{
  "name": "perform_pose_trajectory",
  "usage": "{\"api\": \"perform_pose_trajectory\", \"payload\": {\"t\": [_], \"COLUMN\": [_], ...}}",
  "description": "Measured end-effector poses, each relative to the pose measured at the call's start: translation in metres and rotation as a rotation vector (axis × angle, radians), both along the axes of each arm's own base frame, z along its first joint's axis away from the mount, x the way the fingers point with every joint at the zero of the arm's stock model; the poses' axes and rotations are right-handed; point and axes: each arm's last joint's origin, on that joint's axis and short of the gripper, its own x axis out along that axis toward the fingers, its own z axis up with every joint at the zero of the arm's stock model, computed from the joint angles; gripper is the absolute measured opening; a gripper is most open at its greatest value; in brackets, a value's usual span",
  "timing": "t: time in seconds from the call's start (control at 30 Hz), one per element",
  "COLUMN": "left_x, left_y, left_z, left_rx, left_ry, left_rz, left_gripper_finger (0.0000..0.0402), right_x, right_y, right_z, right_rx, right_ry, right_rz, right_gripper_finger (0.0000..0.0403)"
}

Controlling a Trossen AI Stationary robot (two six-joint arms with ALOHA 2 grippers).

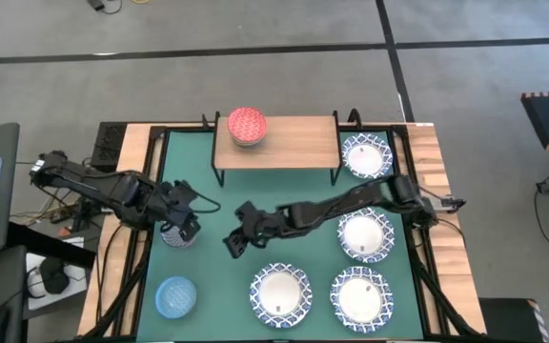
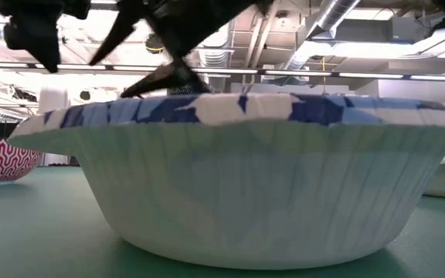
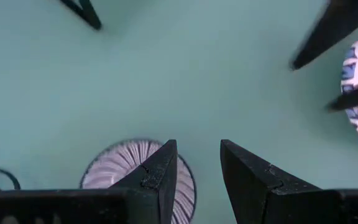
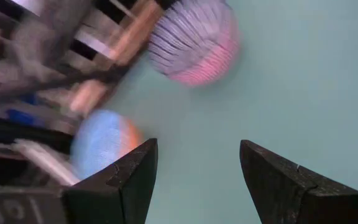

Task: Place and stack bowls onto a shelf
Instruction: Stack the dark blue bowl on top of the red bowl on the shelf

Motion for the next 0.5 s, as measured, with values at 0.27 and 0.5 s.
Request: {"api": "perform_pose_trajectory", "payload": {"t": [0.27,0.5], "left_x": [-0.031,-0.049], "left_y": [-0.001,0.004], "left_z": [0.009,0.016], "left_rx": [-0.04,-0.079], "left_ry": [0.11,0.114], "left_rz": [0.002,0.018], "left_gripper_finger": [0.0107,0.0107], "right_x": [0.06,0.089], "right_y": [-0.015,-0.032], "right_z": [-0.021,-0.041], "right_rx": [-0.005,0.029], "right_ry": [-0.092,-0.111], "right_rz": [-0.028,-0.052], "right_gripper_finger": [0.0254,0.0254]}}
